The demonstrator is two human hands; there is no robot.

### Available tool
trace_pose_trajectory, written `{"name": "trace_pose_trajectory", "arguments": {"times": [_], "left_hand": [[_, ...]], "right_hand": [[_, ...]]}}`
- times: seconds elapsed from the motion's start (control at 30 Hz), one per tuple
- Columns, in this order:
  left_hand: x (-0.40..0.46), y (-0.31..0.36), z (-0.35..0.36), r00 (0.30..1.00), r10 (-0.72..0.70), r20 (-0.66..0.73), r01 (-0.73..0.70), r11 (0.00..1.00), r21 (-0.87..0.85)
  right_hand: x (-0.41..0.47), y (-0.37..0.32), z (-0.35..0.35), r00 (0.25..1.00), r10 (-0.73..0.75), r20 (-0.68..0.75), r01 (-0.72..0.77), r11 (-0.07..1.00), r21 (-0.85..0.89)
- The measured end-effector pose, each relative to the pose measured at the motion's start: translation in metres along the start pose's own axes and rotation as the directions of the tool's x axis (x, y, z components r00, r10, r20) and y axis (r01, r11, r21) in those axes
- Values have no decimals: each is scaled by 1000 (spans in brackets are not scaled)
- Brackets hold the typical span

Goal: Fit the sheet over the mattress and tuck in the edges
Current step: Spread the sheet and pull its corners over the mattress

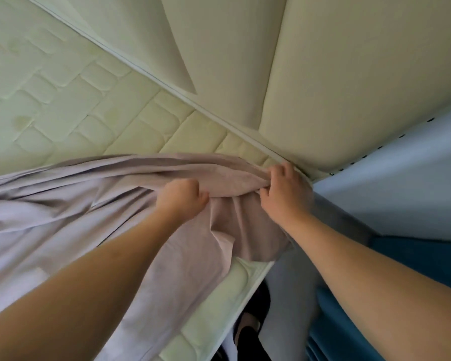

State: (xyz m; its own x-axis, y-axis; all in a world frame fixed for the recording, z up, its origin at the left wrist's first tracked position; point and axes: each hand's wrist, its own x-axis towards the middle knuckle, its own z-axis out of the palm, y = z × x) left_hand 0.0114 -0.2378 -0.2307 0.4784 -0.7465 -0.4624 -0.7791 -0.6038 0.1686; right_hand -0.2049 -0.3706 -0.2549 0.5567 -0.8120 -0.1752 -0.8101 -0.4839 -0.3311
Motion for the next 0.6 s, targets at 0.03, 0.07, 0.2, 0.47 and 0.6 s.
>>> {"name": "trace_pose_trajectory", "arguments": {"times": [0.03,0.07,0.2,0.47,0.6], "left_hand": [[-13,0,11,987,-13,159,14,1000,-7],[-25,0,22,948,-39,315,47,999,-20],[-73,8,77,861,-140,489,187,981,-48],[-96,25,112,997,-78,-23,55,851,-522],[-118,33,104,1000,-12,-27,-7,791,-612]], "right_hand": [[-8,-9,0,996,-43,79,39,998,58],[-16,-19,3,980,-72,183,47,989,138],[-46,-47,29,914,-208,348,108,952,285],[-95,-51,68,850,-227,475,235,971,43],[-105,-46,58,949,-156,275,106,977,187]]}}
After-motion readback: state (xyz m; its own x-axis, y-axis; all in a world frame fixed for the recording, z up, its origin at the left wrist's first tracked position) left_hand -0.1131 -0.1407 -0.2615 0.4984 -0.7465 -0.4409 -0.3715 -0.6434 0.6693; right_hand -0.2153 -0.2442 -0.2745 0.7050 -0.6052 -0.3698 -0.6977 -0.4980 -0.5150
